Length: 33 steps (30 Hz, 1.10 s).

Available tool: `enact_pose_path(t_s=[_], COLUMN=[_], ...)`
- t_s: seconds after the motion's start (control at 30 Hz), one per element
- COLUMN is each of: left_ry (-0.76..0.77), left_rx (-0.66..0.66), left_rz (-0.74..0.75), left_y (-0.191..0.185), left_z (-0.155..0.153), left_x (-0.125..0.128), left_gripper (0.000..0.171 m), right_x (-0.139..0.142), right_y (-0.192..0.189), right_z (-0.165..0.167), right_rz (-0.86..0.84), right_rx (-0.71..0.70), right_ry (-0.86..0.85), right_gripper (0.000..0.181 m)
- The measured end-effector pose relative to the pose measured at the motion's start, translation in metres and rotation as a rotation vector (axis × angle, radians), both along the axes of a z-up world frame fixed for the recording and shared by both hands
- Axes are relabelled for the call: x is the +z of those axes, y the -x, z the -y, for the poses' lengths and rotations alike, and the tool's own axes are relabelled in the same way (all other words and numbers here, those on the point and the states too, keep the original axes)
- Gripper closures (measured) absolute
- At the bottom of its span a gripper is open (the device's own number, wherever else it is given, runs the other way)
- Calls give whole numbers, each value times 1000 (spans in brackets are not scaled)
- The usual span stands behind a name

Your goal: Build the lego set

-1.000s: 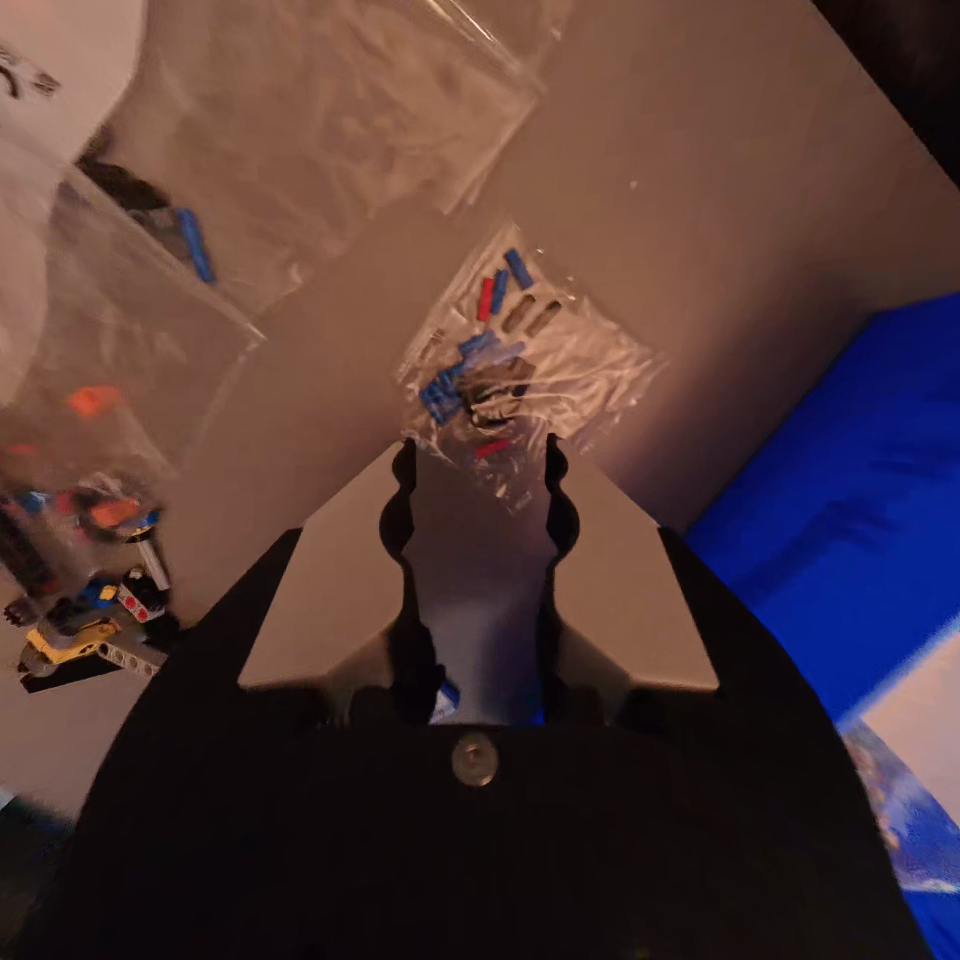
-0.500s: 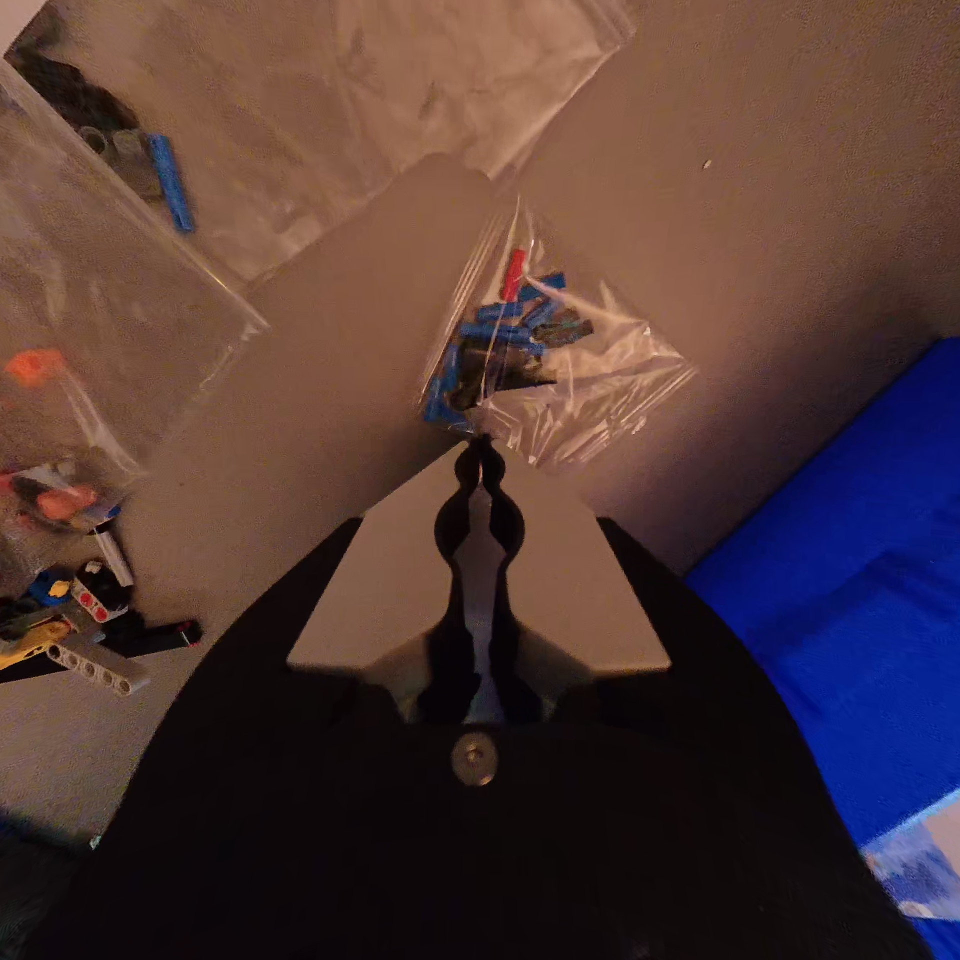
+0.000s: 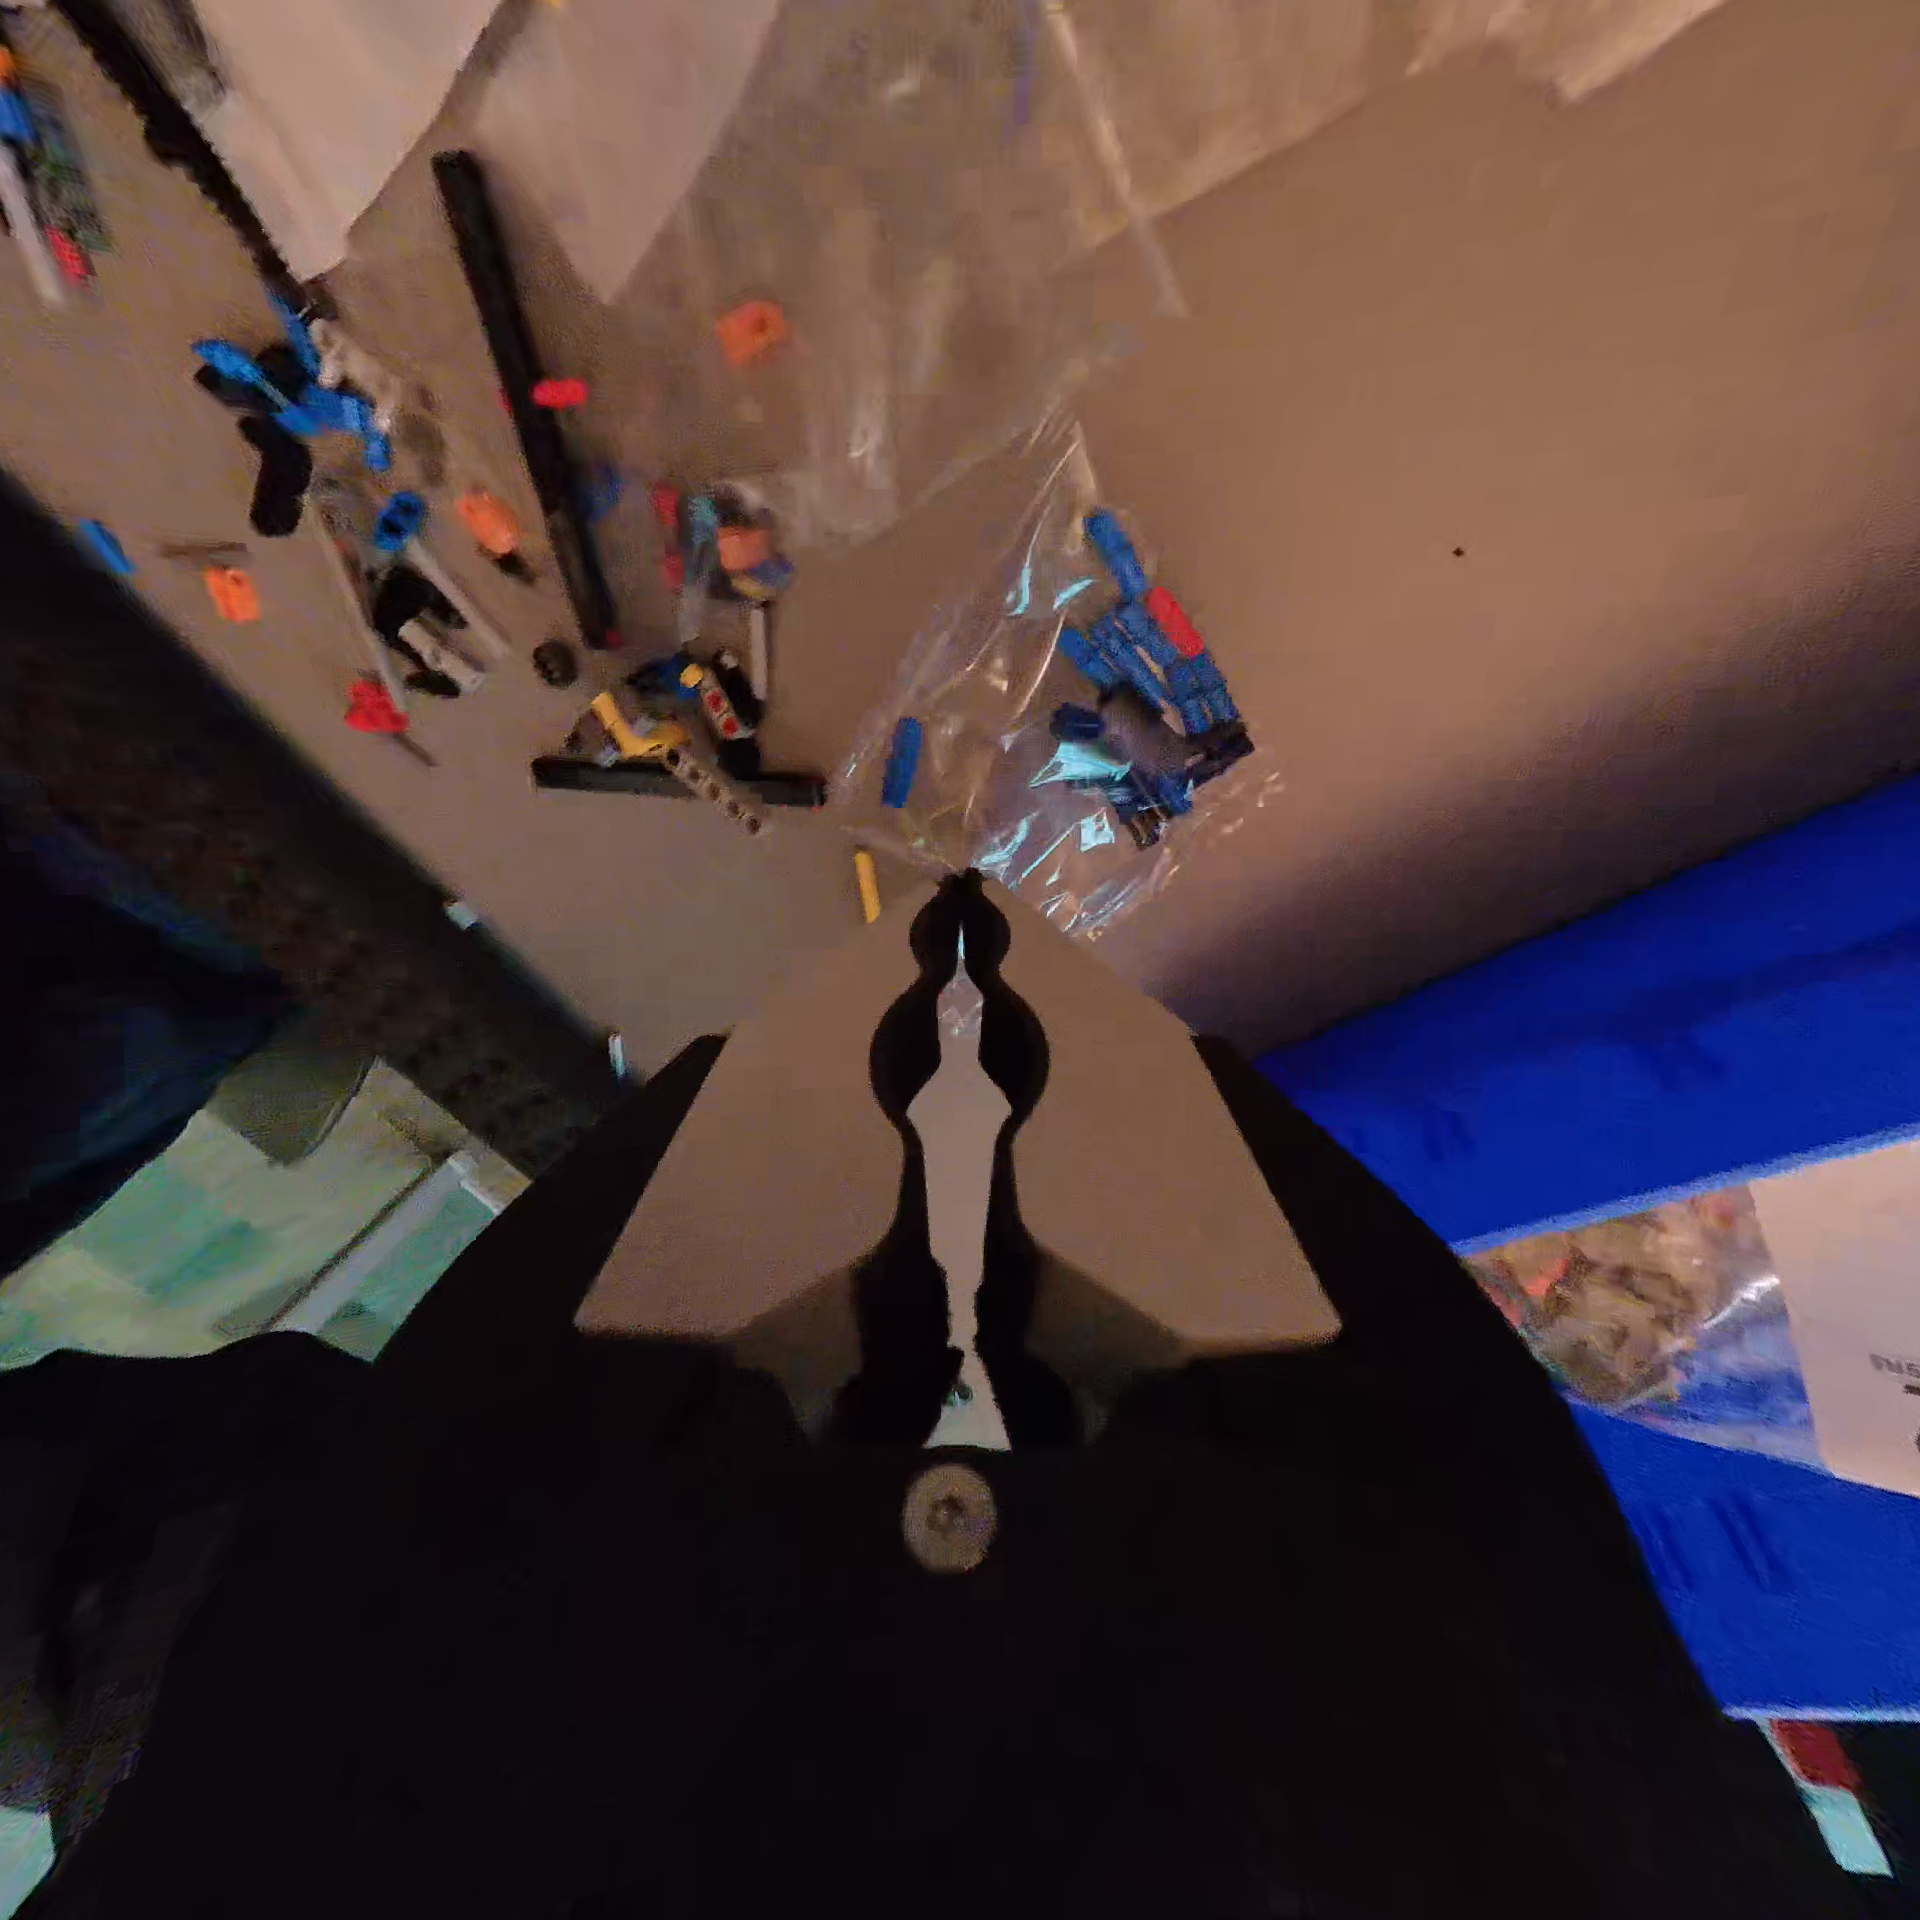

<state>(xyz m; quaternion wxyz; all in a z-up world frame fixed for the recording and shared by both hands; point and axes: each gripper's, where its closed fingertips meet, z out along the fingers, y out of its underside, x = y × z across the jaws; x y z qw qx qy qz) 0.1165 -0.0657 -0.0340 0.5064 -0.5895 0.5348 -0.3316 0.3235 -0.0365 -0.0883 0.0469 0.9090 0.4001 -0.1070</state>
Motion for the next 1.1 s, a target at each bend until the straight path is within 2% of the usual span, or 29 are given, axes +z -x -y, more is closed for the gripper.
enact_pose_path(t_s=[0.2,0.33,0.43,0.5,0.6,0.67,0.87,1.1], left_ry=[-114,-123,-115,-112,-98,-68,23,82], left_rx=[-41,-82,-72,-94,-85,-95,-120,-151], left_rz=[-112,-148,-184,-173,-147,-104,18,102], left_y=[-37,-53,-58,-60,-55,-51,-45,-38], left_z=[24,39,40,44,40,39,37,37], left_x=[-15,-26,-35,-36,-31,-26,-11,1], left_gripper=[105,104,113,130,161,171,171,171], right_x=[34,42,43,45,50,55,77,112], right_y=[50,88,110,124,139,149,164,167], right_z=[45,64,75,78,78,73,58,51], right_rz=[32,27,31,15,-1,-27,-145,-345], right_rx=[231,348,408,437,450,425,370,280], right_ry=[81,120,153,159,144,117,-4,-120], right_gripper=[181,181,181,181,181,181,177,155])
